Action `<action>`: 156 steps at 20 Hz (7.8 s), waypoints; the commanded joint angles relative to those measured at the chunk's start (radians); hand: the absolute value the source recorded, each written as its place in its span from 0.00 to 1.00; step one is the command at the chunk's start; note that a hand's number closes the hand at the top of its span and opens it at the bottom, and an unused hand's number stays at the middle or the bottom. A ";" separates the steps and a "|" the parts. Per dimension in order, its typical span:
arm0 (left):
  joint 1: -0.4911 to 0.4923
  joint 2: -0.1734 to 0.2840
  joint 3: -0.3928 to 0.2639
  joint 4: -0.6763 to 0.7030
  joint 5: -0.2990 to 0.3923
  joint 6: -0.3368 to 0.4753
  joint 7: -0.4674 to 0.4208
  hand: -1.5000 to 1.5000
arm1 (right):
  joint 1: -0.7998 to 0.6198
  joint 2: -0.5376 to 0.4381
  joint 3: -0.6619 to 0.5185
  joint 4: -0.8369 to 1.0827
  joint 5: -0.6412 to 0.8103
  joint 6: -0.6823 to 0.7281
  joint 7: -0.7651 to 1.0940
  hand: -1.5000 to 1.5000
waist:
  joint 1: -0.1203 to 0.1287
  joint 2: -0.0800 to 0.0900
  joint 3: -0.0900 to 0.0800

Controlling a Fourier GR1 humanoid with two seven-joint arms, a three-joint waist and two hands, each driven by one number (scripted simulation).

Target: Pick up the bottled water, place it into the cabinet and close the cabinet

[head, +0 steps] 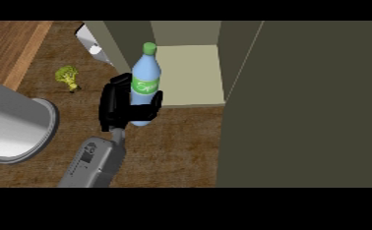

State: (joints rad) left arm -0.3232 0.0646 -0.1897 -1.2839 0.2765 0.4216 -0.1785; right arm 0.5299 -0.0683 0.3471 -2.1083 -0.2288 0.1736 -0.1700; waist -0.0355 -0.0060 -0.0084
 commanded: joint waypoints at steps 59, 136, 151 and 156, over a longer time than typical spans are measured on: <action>-0.238 0.082 -0.035 0.151 -0.004 0.007 -0.164 0.00 | 0.016 -0.032 0.007 0.006 0.015 0.023 -0.044 0.00 | -0.024 0.017 0.006; 1.108 0.416 0.387 -0.976 0.640 -0.727 -0.200 0.00 | -0.686 0.066 0.321 0.010 0.115 -0.260 0.618 1.00 | 0.089 0.008 0.007; 1.232 0.361 0.532 -0.949 0.741 -0.912 -0.191 0.00 | -1.124 0.055 -0.138 0.497 -0.227 -0.126 0.560 1.00 | 0.066 0.007 0.009; 1.230 0.386 0.640 -0.917 0.832 -0.965 -0.160 0.00 | -1.287 0.005 -0.243 0.745 -0.258 -0.005 0.512 1.00 | 0.069 0.009 0.009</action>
State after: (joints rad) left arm 0.8853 0.4521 0.3946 -2.1995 1.0697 -0.5115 -0.3586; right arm -0.6268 -0.0304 0.1960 -1.5025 -0.4670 0.1054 0.3725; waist 0.0336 0.0067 0.0000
